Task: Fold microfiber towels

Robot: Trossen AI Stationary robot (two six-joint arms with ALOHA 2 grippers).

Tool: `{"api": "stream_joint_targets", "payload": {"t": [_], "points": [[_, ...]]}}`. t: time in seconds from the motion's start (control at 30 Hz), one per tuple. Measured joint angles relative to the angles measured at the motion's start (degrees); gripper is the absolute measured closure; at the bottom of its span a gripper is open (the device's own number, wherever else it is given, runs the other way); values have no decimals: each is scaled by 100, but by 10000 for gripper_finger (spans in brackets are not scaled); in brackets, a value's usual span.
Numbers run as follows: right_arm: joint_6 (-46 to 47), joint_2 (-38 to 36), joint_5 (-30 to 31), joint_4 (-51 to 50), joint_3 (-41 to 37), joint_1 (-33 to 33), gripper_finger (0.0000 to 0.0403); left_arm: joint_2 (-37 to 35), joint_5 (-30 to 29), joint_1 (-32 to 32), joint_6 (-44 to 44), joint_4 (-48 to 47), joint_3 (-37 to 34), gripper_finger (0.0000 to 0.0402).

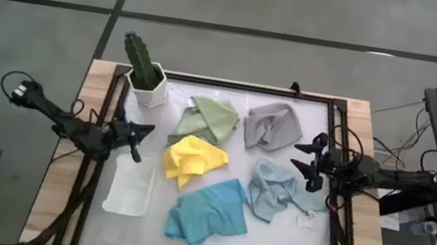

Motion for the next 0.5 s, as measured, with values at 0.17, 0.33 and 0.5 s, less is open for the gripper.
{"api": "stream_joint_targets", "payload": {"t": [0.17, 0.33, 0.5], "points": [[0, 1, 0, -2, 1, 0, 168, 0, 33, 0, 0, 0, 0, 402], [0, 0, -1, -2, 0, 0, 168, 0, 35, 0, 0, 0, 0, 402], [0, 1, 0, -2, 1, 0, 168, 1, 33, 1, 0, 0, -2, 402]]}}
